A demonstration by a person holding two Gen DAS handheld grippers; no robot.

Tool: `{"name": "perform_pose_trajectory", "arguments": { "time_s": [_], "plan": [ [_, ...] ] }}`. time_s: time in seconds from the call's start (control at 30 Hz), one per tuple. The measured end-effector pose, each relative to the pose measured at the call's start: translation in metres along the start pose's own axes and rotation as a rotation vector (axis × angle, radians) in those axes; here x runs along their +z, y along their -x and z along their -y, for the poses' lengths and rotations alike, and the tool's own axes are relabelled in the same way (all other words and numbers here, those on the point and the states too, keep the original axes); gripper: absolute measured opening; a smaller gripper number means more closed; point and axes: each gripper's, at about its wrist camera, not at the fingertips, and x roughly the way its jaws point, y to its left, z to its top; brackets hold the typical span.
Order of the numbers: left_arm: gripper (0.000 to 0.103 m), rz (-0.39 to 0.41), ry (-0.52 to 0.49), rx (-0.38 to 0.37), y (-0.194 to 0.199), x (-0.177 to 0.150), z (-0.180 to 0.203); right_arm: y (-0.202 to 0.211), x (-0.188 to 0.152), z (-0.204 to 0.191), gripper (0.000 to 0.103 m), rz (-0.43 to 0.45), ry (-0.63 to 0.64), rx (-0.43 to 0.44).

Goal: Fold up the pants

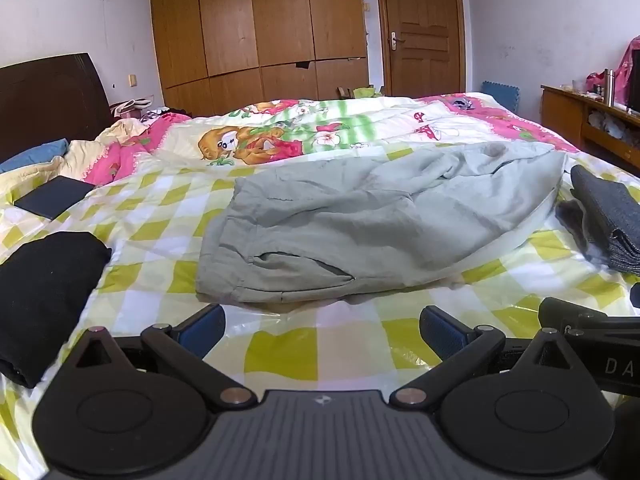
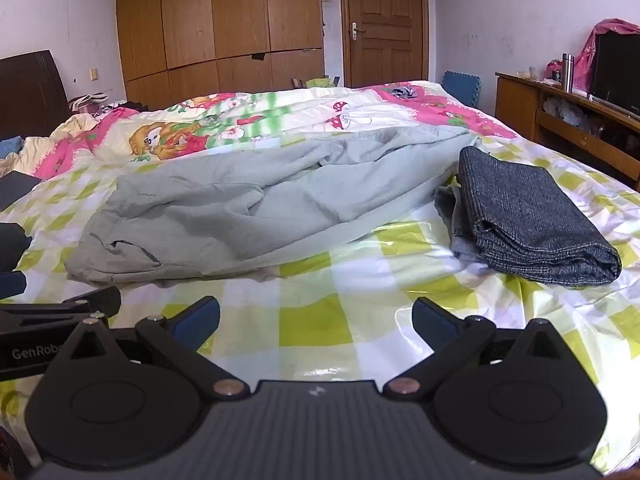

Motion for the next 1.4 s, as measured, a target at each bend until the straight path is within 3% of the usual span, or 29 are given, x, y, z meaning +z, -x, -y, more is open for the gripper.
{"name": "perform_pose_trajectory", "arguments": {
  "time_s": [1.4],
  "plan": [
    [0.103,-0.001,0.005,0.005,0.0018,-0.0029,-0.0055,-0.0041,-0.0046,-0.0044,0.102,-0.026,0.013,0.006]
  ]
}}
